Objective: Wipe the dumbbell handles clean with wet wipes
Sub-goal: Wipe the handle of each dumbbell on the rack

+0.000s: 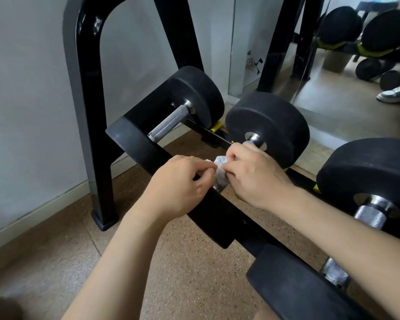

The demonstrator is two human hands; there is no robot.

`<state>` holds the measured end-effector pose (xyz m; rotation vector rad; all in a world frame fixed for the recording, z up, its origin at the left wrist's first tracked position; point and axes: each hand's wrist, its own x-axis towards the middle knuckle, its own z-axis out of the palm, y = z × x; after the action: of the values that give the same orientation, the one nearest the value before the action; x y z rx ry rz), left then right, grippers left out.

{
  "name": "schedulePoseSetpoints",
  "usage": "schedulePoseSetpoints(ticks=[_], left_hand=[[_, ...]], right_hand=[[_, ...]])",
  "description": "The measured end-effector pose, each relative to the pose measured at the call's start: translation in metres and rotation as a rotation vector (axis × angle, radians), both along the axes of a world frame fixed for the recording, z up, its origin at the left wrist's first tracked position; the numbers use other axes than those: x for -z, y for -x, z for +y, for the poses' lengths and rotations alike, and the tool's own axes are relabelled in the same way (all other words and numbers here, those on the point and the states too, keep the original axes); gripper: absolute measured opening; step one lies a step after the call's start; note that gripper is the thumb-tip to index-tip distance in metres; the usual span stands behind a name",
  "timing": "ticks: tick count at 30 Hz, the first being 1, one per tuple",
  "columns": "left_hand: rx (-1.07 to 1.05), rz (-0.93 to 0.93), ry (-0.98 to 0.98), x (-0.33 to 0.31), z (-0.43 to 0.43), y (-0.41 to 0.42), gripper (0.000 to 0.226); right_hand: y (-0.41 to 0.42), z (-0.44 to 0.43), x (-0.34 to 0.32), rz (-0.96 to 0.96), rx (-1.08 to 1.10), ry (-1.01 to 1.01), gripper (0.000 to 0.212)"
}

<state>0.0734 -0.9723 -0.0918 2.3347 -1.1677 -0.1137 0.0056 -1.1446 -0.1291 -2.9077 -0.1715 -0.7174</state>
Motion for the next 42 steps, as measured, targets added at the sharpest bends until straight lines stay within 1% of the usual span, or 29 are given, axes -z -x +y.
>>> schedulePoseSetpoints(ticks=[1,2,4,6,8,9,10,11,12,13,14,15,16,17,18,19,20,21,23,25,28,29,32,33,35,37,39,41,42], left_hand=[[0.008,-0.008,-0.050,0.000,-0.003,-0.001,0.034],[0.002,-0.006,-0.111,-0.002,-0.006,-0.003,0.034],[-0.049,0.064,-0.192,-0.006,-0.013,-0.010,0.027],[-0.088,0.184,-0.094,-0.009,-0.018,-0.015,0.018],[-0.122,0.244,0.033,-0.010,-0.020,-0.017,0.008],[-0.140,0.260,0.064,-0.009,-0.020,-0.017,0.008],[-0.151,0.269,0.075,-0.008,-0.021,-0.017,0.010],[-0.156,0.270,0.071,-0.007,-0.021,-0.017,0.012],[-0.161,0.269,0.072,-0.006,-0.021,-0.016,0.014],[-0.166,0.267,0.084,-0.005,-0.020,-0.016,0.015],[-0.175,0.271,0.113,-0.006,-0.016,-0.015,0.016],[-0.192,0.274,0.145,-0.006,-0.011,-0.015,0.015],[-0.210,0.272,0.159,-0.006,-0.004,-0.014,0.016],[-0.223,0.267,0.134,-0.006,0.003,-0.013,0.022],[-0.228,0.280,0.077,-0.007,0.009,-0.011,0.040],[-0.225,0.328,0.007,-0.007,0.015,-0.010,0.062],[-0.214,0.398,-0.048,-0.009,0.019,-0.008,0.082],[-0.195,0.460,-0.076,-0.009,0.022,-0.007,0.098],[-0.141,0.515,-0.076,-0.009,0.024,-0.007,0.113],[-0.123,0.511,-0.059,-0.008,0.025,-0.006,0.118],[-0.138,0.483,-0.062,-0.007,0.024,-0.005,0.123],[-0.141,0.473,-0.064,-0.006,0.024,-0.004,0.123],[-0.142,0.440,-0.086,-0.005,0.027,-0.003,0.130],[-0.133,0.420,-0.107,-0.005,0.027,-0.003,0.133],[-0.115,0.369,-0.159,-0.006,0.027,-0.002,0.138],[-0.115,0.334,-0.200,-0.008,0.026,0.002,0.139],[-0.122,0.294,-0.221,-0.010,0.025,0.005,0.135],[-0.116,0.225,-0.223,-0.010,0.025,0.009,0.129],[-0.104,0.176,-0.199,-0.010,0.026,0.010,0.124]], right_hand=[[0.001,0.002,-0.002,0.010,-0.010,-0.031,0.015],[0.002,0.006,-0.004,0.030,-0.025,-0.121,0.019],[0.001,0.012,-0.013,0.084,-0.004,-0.419,0.020],[0.001,0.010,-0.020,0.171,0.085,-0.807,0.013],[0.003,0.010,-0.023,0.263,0.086,-1.276,0.009],[0.005,0.012,-0.025,0.303,0.065,-1.459,0.011],[0.007,0.013,-0.026,0.328,0.044,-1.569,0.012],[0.007,0.015,-0.026,0.336,0.027,-1.621,0.012],[0.007,0.015,-0.024,0.321,0.022,-1.625,0.013],[0.006,0.014,-0.021,0.283,0.045,-1.551,0.012],[0.005,0.010,-0.018,0.232,0.090,-1.373,0.011],[0.004,0.007,-0.013,0.196,0.129,-1.121,0.009],[0.006,0.006,-0.009,0.184,0.133,-0.863,0.010],[0.009,0.008,-0.005,0.181,0.092,-0.656,0.013],[0.011,0.009,0.000,0.191,0.013,-0.516,0.017],[0.014,0.012,0.003,0.216,-0.073,-0.419,0.020],[0.016,0.014,0.005,0.247,-0.139,-0.345,0.022],[0.015,0.015,0.005,0.264,-0.177,-0.295,0.026],[0.009,0.012,0.001,0.225,-0.203,-0.258,0.029],[0.002,0.014,-0.001,0.193,-0.244,-0.252,0.028],[0.002,0.013,-0.002,0.195,-0.313,-0.247,0.030],[0.003,0.008,-0.001,0.170,-0.298,-0.225,0.031],[-0.003,-0.007,-0.005,0.006,-0.177,-0.196,0.033],[-0.004,-0.004,-0.004,-0.004,-0.157,-0.209,0.032],[-0.001,0.009,0.005,0.071,-0.191,-0.225,0.031],[0.004,0.012,0.005,0.140,-0.233,-0.221,0.035],[0.003,0.001,0.003,0.079,-0.201,-0.173,0.033],[-0.001,-0.005,0.002,-0.011,-0.133,-0.180,0.022],[-0.001,-0.001,0.003,0.011,-0.136,-0.203,0.019]])
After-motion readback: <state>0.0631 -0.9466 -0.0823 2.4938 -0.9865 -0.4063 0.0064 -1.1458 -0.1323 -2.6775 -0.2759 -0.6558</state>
